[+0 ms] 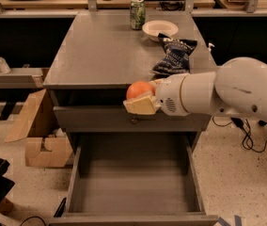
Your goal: Place orange into middle drawer
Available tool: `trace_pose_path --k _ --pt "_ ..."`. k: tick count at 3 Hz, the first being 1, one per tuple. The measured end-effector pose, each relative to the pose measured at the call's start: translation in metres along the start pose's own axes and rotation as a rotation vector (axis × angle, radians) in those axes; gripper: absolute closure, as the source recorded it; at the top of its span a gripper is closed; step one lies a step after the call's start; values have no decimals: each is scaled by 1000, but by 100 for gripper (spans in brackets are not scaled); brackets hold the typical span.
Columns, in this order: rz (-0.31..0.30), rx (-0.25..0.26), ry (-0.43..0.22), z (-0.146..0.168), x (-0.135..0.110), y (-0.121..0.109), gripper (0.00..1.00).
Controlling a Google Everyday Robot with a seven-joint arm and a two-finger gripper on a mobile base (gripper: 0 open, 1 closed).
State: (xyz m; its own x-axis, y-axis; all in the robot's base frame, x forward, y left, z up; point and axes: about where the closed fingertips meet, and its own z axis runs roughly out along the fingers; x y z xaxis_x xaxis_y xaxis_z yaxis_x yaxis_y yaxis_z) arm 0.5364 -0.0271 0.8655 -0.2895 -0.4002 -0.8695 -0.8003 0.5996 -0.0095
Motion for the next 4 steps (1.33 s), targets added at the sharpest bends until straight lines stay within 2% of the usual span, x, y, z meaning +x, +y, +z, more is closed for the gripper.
trace_pose_path --k 1,2,3,4 --pt "0 0 0 0 0 0 100" --pt "8 -33 2 24 18 10 100" --pt "25 -119 8 79 102 41 100" --pt "-3 -197 23 126 180 62 100"
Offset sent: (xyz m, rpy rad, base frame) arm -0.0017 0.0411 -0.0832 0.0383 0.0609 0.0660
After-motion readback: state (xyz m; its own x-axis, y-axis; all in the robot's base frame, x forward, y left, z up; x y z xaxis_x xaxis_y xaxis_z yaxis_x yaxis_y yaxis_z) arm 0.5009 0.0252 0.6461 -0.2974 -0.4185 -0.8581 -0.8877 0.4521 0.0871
